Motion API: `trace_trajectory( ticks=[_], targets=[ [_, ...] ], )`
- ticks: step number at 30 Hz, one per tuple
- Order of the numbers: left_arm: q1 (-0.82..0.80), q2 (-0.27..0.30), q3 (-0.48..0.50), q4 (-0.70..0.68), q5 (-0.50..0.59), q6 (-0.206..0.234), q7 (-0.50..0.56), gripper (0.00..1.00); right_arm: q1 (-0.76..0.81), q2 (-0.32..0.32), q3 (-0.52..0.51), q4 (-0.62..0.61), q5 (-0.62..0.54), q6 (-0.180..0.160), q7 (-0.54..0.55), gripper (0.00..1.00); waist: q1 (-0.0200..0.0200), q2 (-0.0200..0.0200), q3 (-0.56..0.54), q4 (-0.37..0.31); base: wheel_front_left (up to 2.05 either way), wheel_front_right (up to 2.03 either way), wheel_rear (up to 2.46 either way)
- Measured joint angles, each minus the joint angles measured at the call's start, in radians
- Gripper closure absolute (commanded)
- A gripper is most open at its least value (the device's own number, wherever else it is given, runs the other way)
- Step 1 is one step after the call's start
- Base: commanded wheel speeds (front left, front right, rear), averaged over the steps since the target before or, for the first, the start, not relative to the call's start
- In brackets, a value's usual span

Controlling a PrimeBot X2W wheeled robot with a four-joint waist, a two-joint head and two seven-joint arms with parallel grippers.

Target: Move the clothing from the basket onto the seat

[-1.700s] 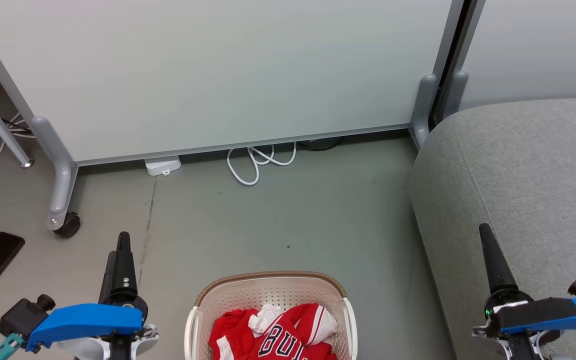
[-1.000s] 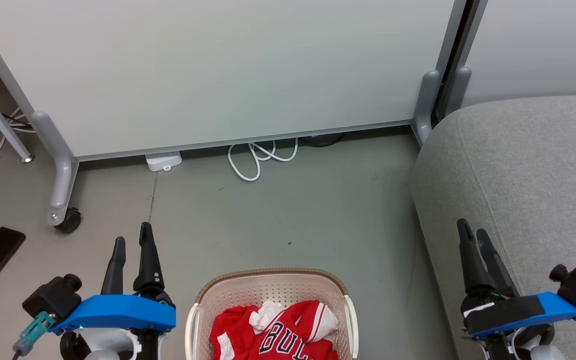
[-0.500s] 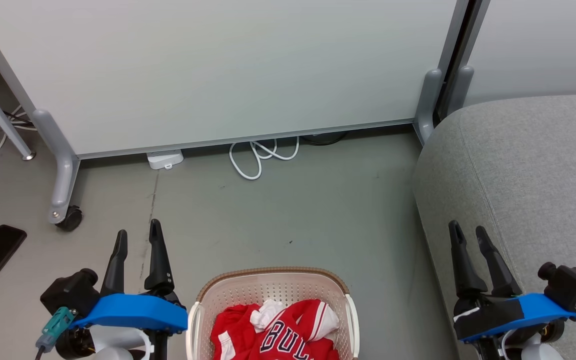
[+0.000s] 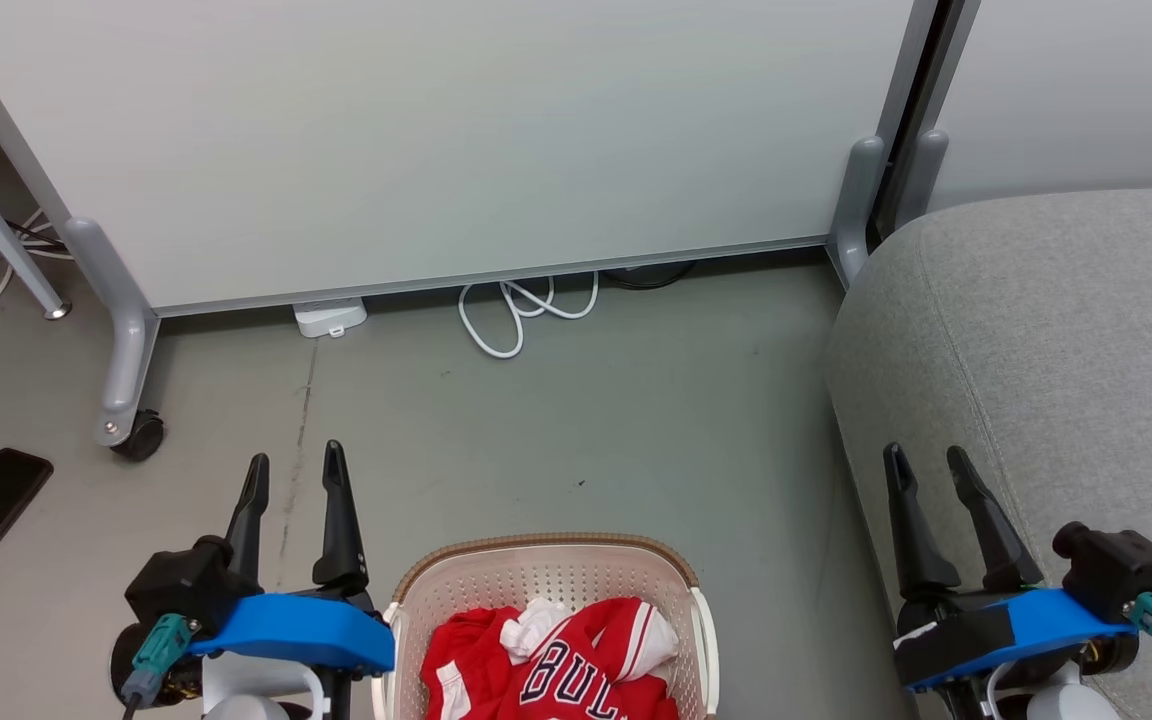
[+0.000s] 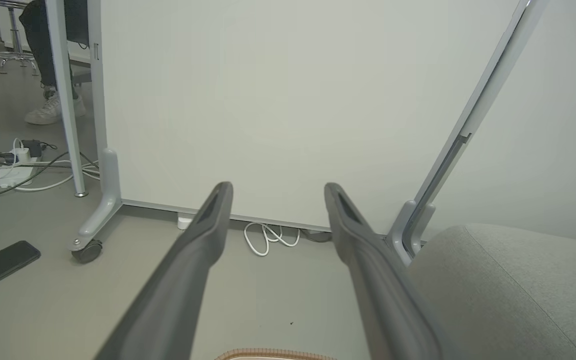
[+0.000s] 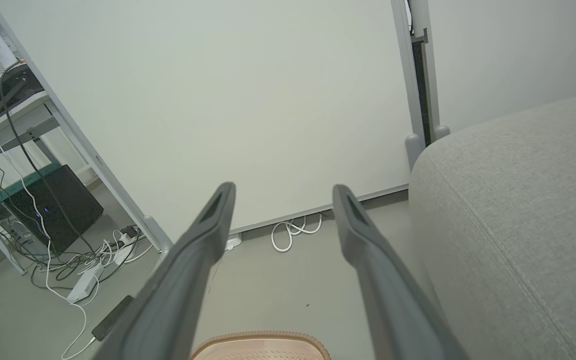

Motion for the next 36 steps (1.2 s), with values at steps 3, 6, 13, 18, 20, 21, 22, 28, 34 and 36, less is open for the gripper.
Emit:
trace_trajectory(
  ticks=[3, 6, 13, 18, 20, 21, 22, 28, 34, 36],
  targets=[
    [0.0, 0.001, -0.005, 0.004, 0.026, 0.002, -0.008, 0.0, 0.0, 0.0, 0.001, 0.007, -0.028, 0.0, -0.006, 0.0, 0.0, 0.0, 0.0, 0.0, 0.0, 0.0, 0.0],
    [-0.001, 0.002, -0.012, 0.008, 0.053, 0.004, -0.015, 0.0, 0.0, 0.0, 0.002, 0.016, -0.062, 0.0, -0.012, 0.0, 0.0, 0.0, 0.0, 0.001, 0.0, 0.0, 0.0],
    [-0.003, 0.003, -0.024, 0.012, 0.113, 0.007, -0.03, 0.0, -0.005, -0.001, 0.007, 0.031, -0.124, 0.0, -0.027, 0.0, 0.0, 0.0, -0.001, 0.003, 0.0, 0.0, 0.0],
    [-0.003, 0.003, -0.029, 0.012, 0.151, 0.008, -0.04, 0.0, -0.007, -0.001, 0.013, 0.037, -0.164, 0.0, -0.037, 0.0, -0.0001, 0.0, -0.001, 0.005, 0.0, 0.0, 0.0],
    [-0.003, 0.003, -0.031, 0.012, 0.166, 0.008, -0.044, 0.0, -0.009, -0.001, 0.015, 0.039, -0.183, 0.0, -0.041, 0.0, 0.0, 0.0, 0.0, 0.006, 0.0, 0.0, 0.0],
    [-0.004, 0.003, -0.031, 0.012, 0.171, 0.009, -0.045, 0.0, -0.01, -0.001, 0.016, 0.04, -0.19, 0.0, -0.042, 0.0, 0.0, 0.0, 0.001, 0.006, 0.0, 0.0, 0.0],
    [-0.004, 0.003, -0.032, 0.012, 0.178, 0.009, -0.047, 0.0, -0.01, -0.001, 0.016, 0.042, -0.198, 0.0, -0.045, 0.0, 0.0, 0.0, 0.002, 0.007, 0.0, 0.0, 0.0],
    [-0.005, 0.003, -0.033, 0.011, 0.217, 0.01, -0.061, 0.0, -0.013, -0.001, 0.018, 0.051, -0.244, 0.0, -0.058, 0.0, 0.0, 0.0, 0.006, 0.008, 0.0, 0.0, 0.0],
    [-0.005, 0.002, -0.037, 0.009, 0.258, 0.01, -0.07, 0.0, -0.015, -0.001, 0.022, 0.054, -0.285, 0.0, -0.068, 0.0, 0.0, 0.0, 0.01, 0.008, 0.0, 0.0, 0.0],
    [-0.005, 0.002, -0.039, 0.009, 0.27, 0.012, -0.072, 0.0, -0.015, -0.001, 0.024, 0.055, -0.301, 0.0, -0.07, 0.0, 0.0, 0.0, 0.01, 0.008, 0.0, 0.0, 0.0]
  ],
)
